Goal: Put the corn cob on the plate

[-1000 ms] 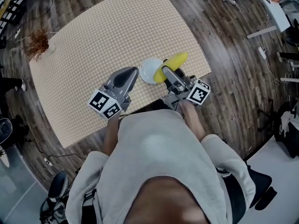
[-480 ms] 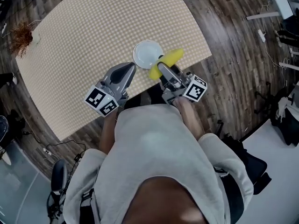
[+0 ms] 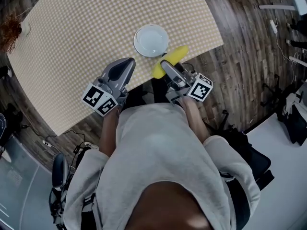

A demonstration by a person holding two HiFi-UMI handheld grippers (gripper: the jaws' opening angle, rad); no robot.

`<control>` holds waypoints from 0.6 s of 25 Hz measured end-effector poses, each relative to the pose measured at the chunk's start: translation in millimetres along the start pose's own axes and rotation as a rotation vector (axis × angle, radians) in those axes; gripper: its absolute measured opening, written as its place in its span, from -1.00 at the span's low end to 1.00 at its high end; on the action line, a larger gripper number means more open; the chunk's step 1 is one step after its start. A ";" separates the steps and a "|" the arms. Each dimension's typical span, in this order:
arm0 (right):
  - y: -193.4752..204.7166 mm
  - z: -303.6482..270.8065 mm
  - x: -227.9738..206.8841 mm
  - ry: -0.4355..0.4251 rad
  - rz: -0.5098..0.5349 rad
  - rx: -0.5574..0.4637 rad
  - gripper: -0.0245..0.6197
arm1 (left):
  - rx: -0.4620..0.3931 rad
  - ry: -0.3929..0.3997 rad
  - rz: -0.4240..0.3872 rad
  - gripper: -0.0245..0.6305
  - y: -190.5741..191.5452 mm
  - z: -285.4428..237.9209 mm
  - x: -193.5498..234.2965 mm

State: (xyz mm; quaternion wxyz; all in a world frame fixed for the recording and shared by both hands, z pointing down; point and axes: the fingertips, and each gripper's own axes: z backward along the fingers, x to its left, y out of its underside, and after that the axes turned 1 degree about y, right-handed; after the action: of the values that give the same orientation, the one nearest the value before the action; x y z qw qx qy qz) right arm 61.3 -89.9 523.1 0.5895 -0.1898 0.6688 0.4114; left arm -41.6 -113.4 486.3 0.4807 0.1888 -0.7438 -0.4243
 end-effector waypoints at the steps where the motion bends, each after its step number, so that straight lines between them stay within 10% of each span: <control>1: 1.1 0.5 -3.3 0.005 -0.002 0.003 -0.13 | 0.002 -0.001 0.004 -0.90 2.3 -0.6 0.7; 15: -0.1 -33.3 -42.3 0.044 0.095 0.116 -0.13 | 0.003 -0.017 0.036 -0.90 12.0 10.2 -1.4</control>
State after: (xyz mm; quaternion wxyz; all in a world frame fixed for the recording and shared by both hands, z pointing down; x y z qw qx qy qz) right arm 50.2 -125.5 561.9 0.5644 -0.1322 0.7126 0.3952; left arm -48.3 -101.1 493.4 0.4818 0.1725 -0.7517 -0.4159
